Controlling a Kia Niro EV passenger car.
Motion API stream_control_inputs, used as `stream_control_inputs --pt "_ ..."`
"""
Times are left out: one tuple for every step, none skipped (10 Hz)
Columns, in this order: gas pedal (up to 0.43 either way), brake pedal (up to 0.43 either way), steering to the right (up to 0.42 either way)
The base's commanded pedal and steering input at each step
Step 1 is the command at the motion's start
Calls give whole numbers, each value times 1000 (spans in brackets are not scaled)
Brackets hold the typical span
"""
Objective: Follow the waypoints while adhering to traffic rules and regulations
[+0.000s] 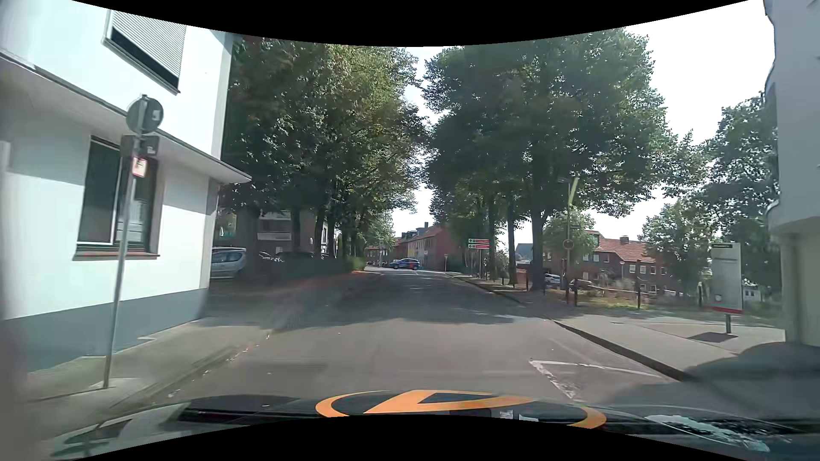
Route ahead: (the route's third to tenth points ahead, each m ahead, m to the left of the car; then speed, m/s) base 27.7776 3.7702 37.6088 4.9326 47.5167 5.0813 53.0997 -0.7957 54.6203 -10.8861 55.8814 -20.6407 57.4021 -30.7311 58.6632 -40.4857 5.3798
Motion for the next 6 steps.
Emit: stream_control_inputs --pt "0 0 62" --pt "0 0 65" --pt "0 0 65" --pt "0 0 66" --pt "28 0 65" --pt "39 0 64"
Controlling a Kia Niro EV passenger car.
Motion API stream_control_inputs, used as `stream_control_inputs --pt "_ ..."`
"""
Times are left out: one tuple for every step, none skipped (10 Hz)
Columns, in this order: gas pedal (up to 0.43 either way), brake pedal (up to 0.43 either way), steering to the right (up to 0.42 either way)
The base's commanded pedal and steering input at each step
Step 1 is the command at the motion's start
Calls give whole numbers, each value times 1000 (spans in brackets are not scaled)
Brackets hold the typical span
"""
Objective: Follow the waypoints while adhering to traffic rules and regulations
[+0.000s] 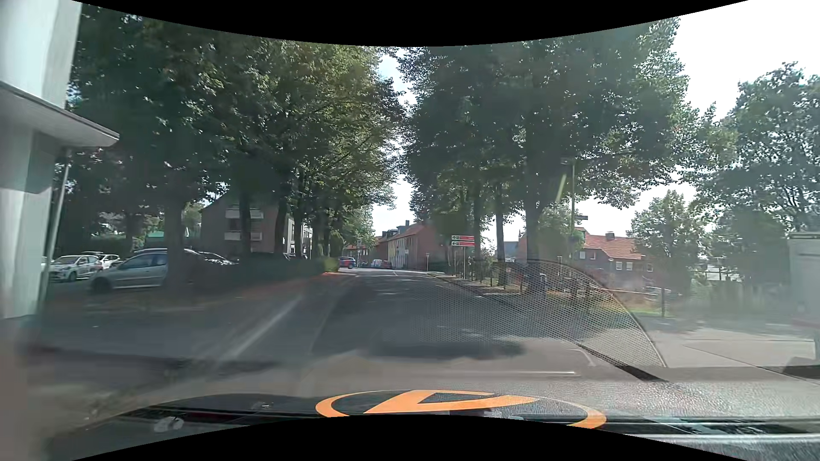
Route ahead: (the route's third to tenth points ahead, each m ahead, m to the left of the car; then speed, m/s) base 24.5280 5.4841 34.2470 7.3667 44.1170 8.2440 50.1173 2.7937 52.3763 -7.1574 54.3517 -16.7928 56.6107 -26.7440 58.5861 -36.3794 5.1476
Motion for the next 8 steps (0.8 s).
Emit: stream_control_inputs --pt "39 0 63" --pt "39 0 61" --pt "39 0 55" --pt "39 0 50" --pt "39 0 46" --pt "39 0 39" --pt "39 0 30" --pt "39 0 24"
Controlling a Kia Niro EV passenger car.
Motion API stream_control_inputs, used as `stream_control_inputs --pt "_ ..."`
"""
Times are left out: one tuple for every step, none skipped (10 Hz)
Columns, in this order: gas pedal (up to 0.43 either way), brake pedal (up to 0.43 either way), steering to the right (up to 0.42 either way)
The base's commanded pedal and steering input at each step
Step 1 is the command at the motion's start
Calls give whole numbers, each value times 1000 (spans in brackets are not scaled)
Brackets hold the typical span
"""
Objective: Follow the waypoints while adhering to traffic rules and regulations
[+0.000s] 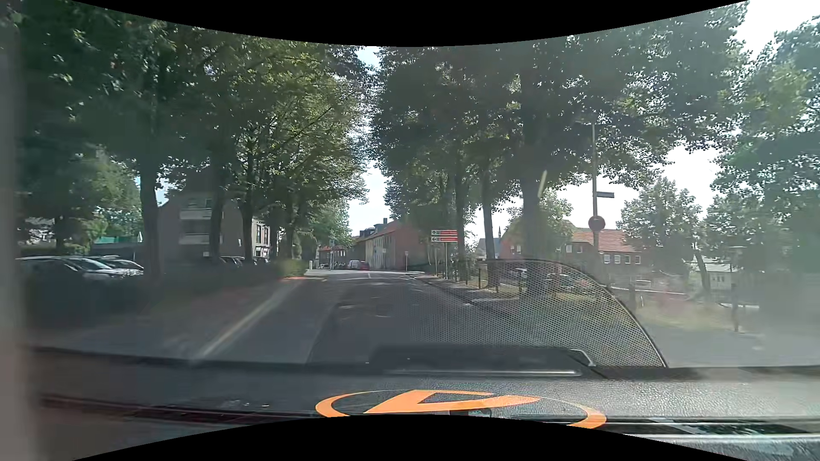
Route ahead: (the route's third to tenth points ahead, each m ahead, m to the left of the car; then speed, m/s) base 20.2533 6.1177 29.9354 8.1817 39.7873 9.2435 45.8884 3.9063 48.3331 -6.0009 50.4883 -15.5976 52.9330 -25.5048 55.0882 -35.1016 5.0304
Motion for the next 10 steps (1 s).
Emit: stream_control_inputs --pt "39 0 15" --pt "39 0 8" --pt "39 0 3" --pt "39 0 1" --pt "39 0 0" --pt "39 0 0" --pt "39 0 -4" --pt "39 0 -13" --pt "39 0 -23" --pt "39 0 -32"
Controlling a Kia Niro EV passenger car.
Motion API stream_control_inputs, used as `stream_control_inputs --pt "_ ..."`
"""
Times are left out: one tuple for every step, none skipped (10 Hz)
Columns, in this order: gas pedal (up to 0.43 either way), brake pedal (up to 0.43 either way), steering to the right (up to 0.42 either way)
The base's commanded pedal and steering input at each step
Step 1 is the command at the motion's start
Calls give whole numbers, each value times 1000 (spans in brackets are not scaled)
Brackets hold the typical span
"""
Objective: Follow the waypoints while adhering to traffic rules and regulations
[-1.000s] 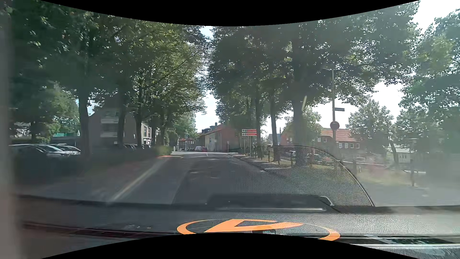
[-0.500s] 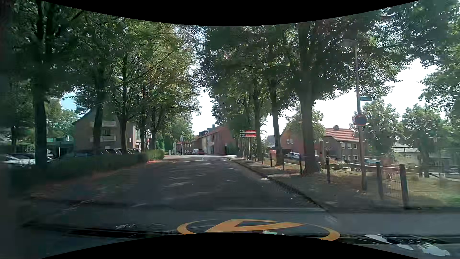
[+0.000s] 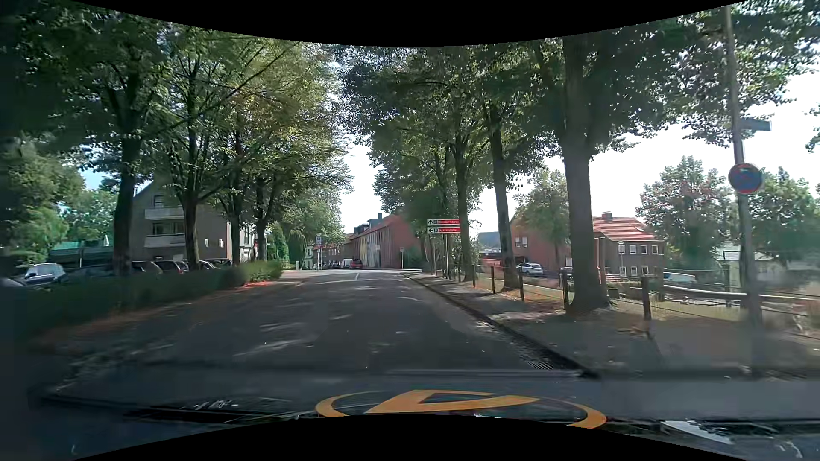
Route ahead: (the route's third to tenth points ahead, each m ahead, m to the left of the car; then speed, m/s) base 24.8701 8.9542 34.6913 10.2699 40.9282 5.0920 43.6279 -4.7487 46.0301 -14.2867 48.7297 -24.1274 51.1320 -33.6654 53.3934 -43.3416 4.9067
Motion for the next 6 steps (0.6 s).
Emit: stream_control_inputs --pt "28 0 -39" --pt "20 0 -43" --pt "0 0 -47" --pt "0 0 -49" --pt "0 0 -51" --pt "0 0 -55"
